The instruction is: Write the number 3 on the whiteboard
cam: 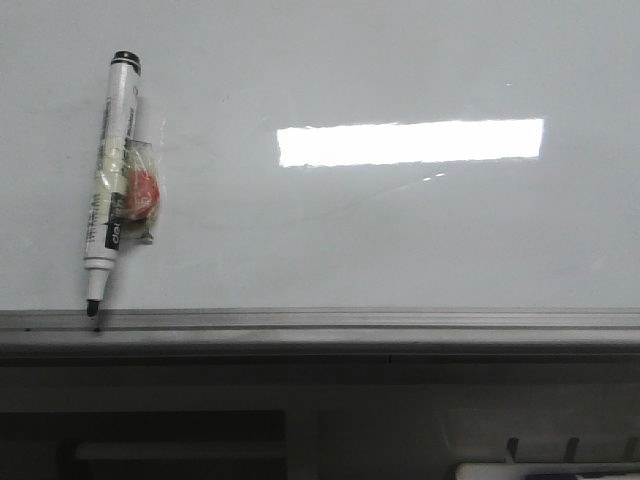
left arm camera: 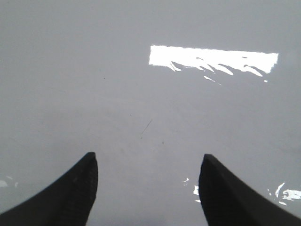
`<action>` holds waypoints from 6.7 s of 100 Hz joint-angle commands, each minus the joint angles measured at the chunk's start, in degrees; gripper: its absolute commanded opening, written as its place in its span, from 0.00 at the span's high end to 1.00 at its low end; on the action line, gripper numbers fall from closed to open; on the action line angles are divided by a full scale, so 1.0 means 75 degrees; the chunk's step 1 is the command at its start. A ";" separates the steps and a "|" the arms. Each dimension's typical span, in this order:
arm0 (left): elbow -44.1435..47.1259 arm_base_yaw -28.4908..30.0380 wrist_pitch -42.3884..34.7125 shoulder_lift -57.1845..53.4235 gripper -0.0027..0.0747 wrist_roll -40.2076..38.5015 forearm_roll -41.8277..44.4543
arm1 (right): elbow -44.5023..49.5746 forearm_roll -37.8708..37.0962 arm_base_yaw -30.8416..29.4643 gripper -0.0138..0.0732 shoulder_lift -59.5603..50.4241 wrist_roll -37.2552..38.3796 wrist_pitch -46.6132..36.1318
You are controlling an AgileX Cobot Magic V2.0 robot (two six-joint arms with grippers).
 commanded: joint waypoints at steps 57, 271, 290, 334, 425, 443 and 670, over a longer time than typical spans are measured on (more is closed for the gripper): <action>-0.0378 -0.4480 -0.1660 0.0990 0.42 0.0010 -0.0076 | -0.0628 0.0133 0.0018 0.91 0.0155 0.0002 -0.0173; -0.1279 -0.5873 -0.2261 0.4695 0.99 -0.0026 0.0927 | -0.2709 0.0005 0.6093 0.91 0.1898 -0.2893 0.1051; -0.1279 -0.5934 -0.2034 0.4506 0.99 -0.0026 0.3351 | -0.3218 -0.0232 0.7304 0.62 0.2879 -0.2893 0.1172; -0.1309 -0.6541 -0.2215 0.4521 0.99 -0.0026 0.5886 | -0.4844 -0.0291 0.7696 0.37 0.5272 -0.2893 0.1161; -0.1309 -0.6541 -0.2215 0.4521 0.99 -0.0026 0.5743 | -0.6419 -0.0433 0.8223 0.91 0.7647 -0.2893 0.1160; -0.1309 -0.6464 -0.2200 0.4484 0.75 -0.0026 0.5051 | -0.6419 -0.0433 0.8223 0.91 0.7647 -0.2893 0.1114; -0.1309 -0.5345 -0.1667 0.3073 0.59 -0.0026 0.2504 | -0.8198 -0.1422 0.5927 0.91 0.8037 -0.2715 0.3718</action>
